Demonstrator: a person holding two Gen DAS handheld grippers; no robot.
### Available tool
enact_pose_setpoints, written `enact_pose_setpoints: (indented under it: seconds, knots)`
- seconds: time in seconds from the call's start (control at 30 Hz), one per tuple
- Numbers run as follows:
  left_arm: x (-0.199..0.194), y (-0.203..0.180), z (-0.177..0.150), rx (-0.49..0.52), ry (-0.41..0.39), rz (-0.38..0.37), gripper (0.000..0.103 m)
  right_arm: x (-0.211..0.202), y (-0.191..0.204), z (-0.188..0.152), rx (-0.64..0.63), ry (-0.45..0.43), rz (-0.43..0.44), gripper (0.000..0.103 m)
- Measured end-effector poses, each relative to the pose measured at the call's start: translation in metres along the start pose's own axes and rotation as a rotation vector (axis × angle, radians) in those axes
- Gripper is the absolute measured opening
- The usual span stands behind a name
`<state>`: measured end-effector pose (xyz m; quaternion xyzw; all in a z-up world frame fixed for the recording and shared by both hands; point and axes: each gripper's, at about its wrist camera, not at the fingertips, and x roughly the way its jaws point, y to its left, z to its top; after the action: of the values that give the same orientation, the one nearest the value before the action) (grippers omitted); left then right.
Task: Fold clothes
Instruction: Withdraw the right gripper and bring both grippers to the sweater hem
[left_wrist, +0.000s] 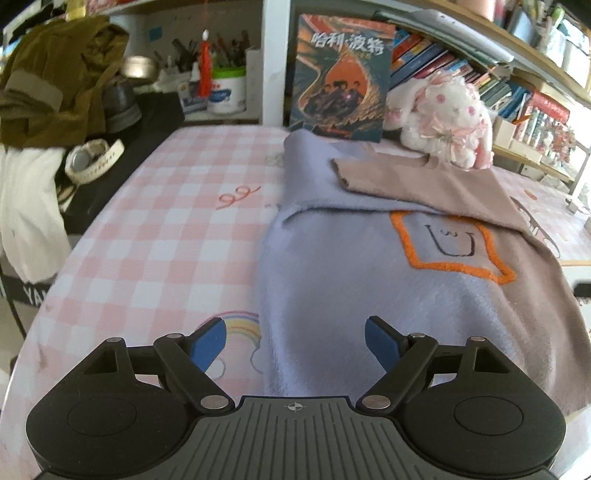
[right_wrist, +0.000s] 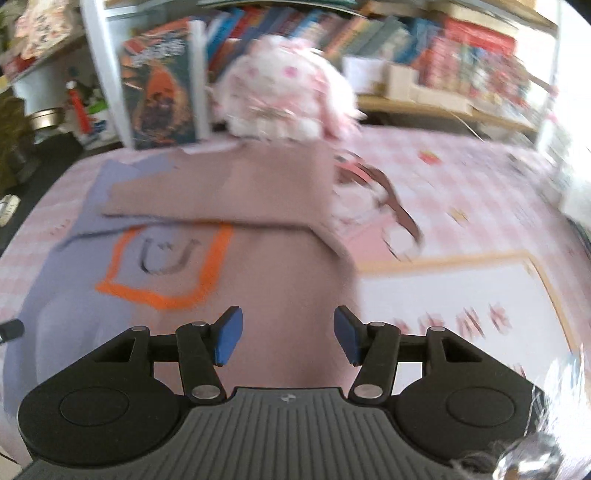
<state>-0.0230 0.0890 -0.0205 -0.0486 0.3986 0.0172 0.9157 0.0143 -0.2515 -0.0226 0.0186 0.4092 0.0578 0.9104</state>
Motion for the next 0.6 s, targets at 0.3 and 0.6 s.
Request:
enact_pose_setpoints:
  seconds: [0.3,0.6]
  knots:
    - [0.004,0.011,-0.003,-0.085,0.048,-0.005,0.084,-0.017,-0.026,-0.034,0.094,0.053,-0.032,0.053]
    - [0.001,0.017,-0.008,-0.114,0.059,-0.022,0.083,-0.016,-0.023,-0.052,0.095,0.115,0.002,0.053]
